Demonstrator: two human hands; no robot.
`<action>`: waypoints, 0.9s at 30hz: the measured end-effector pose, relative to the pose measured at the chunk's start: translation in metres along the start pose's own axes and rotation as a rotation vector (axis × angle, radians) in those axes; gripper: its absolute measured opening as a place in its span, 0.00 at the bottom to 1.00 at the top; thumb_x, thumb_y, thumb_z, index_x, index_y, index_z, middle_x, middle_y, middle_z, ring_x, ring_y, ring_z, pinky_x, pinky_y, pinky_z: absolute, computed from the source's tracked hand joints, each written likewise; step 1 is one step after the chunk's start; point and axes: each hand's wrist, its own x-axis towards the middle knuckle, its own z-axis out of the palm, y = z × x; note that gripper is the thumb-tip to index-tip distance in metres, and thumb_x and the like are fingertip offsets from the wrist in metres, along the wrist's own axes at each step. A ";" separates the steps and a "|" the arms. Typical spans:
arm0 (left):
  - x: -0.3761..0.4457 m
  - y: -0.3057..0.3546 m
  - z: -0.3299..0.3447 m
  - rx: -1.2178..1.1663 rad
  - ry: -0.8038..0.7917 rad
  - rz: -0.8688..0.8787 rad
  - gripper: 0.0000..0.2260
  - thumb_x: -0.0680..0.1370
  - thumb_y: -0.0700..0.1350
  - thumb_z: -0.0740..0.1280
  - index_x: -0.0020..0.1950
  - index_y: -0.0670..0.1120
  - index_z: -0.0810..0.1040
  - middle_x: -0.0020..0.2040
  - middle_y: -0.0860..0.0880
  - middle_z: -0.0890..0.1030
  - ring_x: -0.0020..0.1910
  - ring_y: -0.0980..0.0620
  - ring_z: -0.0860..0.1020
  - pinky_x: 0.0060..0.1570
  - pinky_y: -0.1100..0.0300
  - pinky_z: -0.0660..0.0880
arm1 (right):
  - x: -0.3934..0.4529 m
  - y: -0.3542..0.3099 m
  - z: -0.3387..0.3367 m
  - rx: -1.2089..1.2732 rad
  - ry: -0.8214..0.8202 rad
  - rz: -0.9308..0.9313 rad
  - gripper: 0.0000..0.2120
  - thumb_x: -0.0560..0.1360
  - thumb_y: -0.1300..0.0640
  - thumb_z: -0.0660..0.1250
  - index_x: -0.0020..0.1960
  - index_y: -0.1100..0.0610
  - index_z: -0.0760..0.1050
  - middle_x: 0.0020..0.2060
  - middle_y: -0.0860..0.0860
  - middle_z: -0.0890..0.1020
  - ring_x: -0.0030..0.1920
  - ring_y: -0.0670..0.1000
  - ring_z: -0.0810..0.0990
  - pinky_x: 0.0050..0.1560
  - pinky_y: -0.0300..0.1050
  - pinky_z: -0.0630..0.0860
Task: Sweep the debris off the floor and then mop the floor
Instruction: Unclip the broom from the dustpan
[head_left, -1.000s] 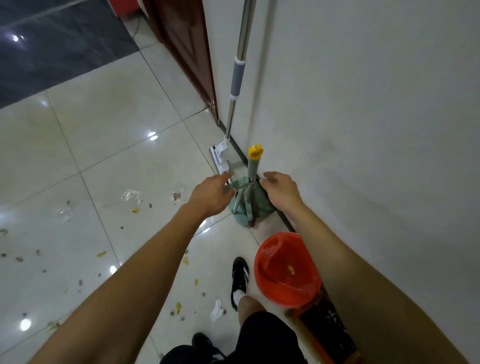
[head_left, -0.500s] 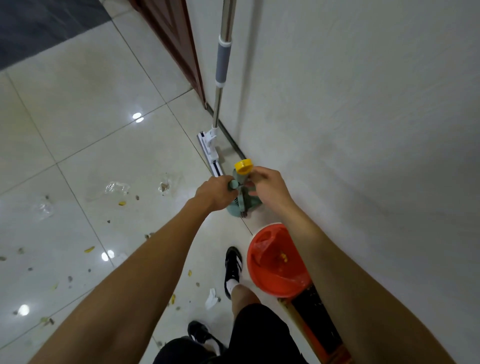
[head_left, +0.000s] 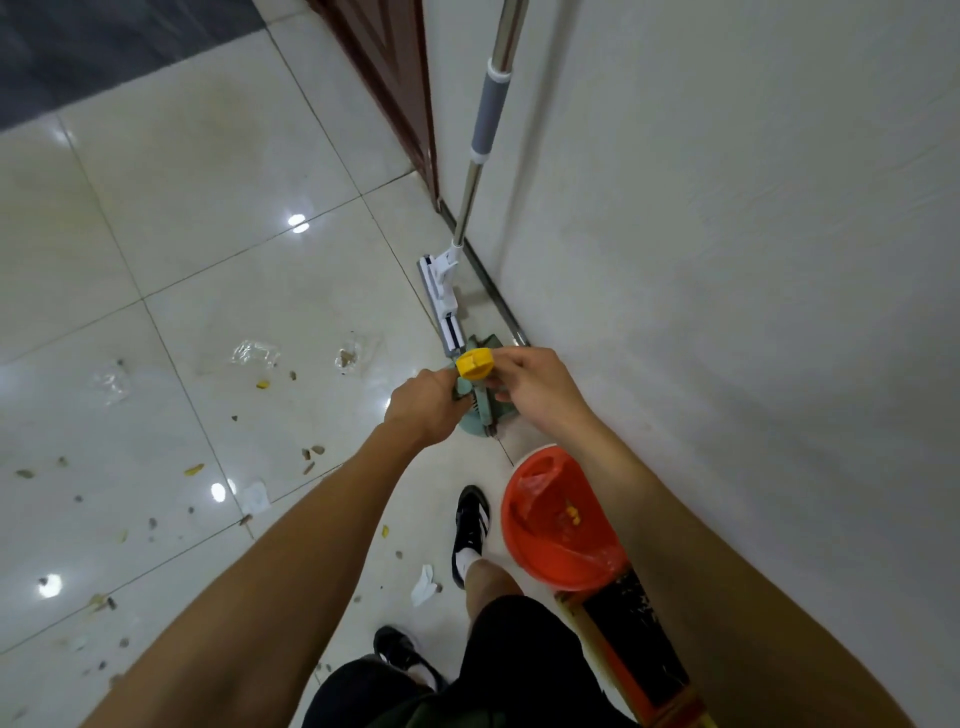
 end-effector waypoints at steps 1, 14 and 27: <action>-0.007 -0.004 0.001 -0.004 0.020 -0.005 0.13 0.81 0.54 0.63 0.62 0.48 0.75 0.54 0.44 0.81 0.49 0.42 0.80 0.45 0.51 0.77 | -0.004 -0.001 0.004 -0.012 -0.003 -0.003 0.12 0.76 0.48 0.68 0.47 0.55 0.84 0.37 0.51 0.85 0.42 0.49 0.82 0.52 0.59 0.79; -0.141 -0.081 0.029 -0.021 0.176 -0.013 0.13 0.81 0.54 0.62 0.59 0.49 0.78 0.49 0.41 0.81 0.46 0.38 0.80 0.45 0.48 0.77 | -0.118 -0.015 0.089 -0.123 -0.105 -0.090 0.22 0.74 0.42 0.68 0.39 0.61 0.82 0.30 0.55 0.80 0.34 0.48 0.76 0.43 0.54 0.77; -0.304 -0.173 0.092 0.231 0.312 0.042 0.12 0.82 0.51 0.60 0.62 0.50 0.74 0.51 0.43 0.83 0.47 0.39 0.82 0.44 0.50 0.77 | -0.263 0.005 0.210 -0.066 -0.405 0.240 0.15 0.76 0.52 0.72 0.59 0.59 0.80 0.44 0.54 0.83 0.40 0.51 0.82 0.39 0.45 0.82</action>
